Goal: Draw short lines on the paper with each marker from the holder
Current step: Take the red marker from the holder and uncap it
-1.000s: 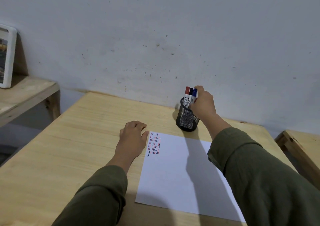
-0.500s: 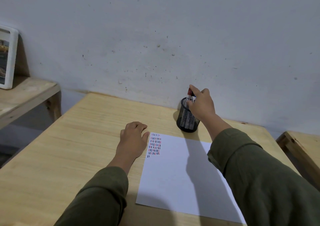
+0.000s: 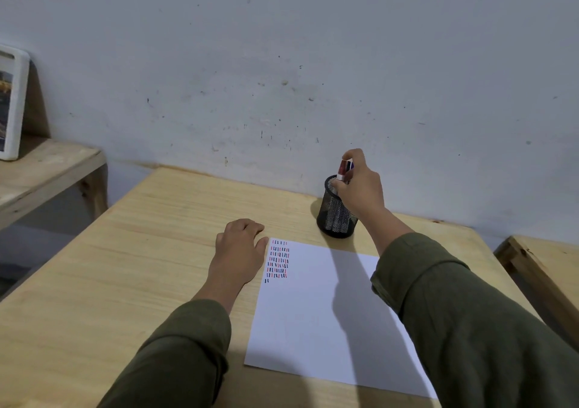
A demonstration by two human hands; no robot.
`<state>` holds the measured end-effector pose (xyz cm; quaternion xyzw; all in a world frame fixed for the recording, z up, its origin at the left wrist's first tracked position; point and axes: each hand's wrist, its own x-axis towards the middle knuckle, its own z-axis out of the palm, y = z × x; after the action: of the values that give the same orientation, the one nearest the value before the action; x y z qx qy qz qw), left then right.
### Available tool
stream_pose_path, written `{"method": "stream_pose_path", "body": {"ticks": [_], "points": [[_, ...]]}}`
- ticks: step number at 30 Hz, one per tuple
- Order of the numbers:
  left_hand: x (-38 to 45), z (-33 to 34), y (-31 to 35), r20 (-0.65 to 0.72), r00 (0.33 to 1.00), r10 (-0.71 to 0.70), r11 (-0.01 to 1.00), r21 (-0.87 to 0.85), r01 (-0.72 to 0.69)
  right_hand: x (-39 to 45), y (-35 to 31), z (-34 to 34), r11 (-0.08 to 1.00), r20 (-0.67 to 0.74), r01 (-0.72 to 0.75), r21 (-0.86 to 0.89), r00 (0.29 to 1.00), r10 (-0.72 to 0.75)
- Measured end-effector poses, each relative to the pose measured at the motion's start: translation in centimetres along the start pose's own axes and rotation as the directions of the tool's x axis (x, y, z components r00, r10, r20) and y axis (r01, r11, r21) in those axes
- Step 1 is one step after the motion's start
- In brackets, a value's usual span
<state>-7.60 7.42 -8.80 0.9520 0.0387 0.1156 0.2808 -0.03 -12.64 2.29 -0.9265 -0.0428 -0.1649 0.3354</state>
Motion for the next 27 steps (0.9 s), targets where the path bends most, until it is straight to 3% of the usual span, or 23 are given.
{"method": "stream_pose_path", "body": {"ticks": [7, 10, 14, 16, 21, 24, 27], "points": [[-0.2, -0.3, 0.1, -0.001, 1.000, 0.013, 0.999, -0.034, -0.013, -0.5, -2.9, -3.0, 0.935, -0.223, 0.095, 0.342, 0.975, -0.018], [-0.7, -1.0, 0.4, -0.057, 0.997, 0.046, 0.978, -0.199, -0.057, -1.5, -4.5, -5.9, 0.880, -0.297, 0.166, 0.444, 0.954, -0.030], [-1.1, -2.7, 2.2, -0.245, 0.966, -0.080, 0.919, -0.392, -0.023, -4.1, -5.8, -7.6, 0.854, -0.221, 0.195, 0.482, 0.970, -0.097], [-1.4, -4.3, 4.3, -0.287, 0.955, -0.073, 0.883, -0.463, -0.072, -5.7, -5.9, -7.5, 0.857, -0.129, 0.173, 0.485, 0.984, -0.125], [-2.7, -8.7, 10.4, -0.161, 0.982, 0.095, 0.739, -0.650, -0.177, -10.3, -5.6, -5.6, 0.879, 0.072, 0.077, 0.470, 0.989, -0.126], [-3.3, -9.4, 11.5, -0.127, 0.980, 0.154, 0.725, -0.660, -0.200, -12.1, -5.8, -4.6, 0.888, 0.144, 0.055, 0.457, 0.980, -0.135], [-4.3, -9.9, 11.0, -0.151, 0.980, 0.126, 0.717, -0.669, -0.195, -13.1, -6.1, -4.4, 0.892, 0.166, 0.045, 0.450, 0.977, -0.132]]}}
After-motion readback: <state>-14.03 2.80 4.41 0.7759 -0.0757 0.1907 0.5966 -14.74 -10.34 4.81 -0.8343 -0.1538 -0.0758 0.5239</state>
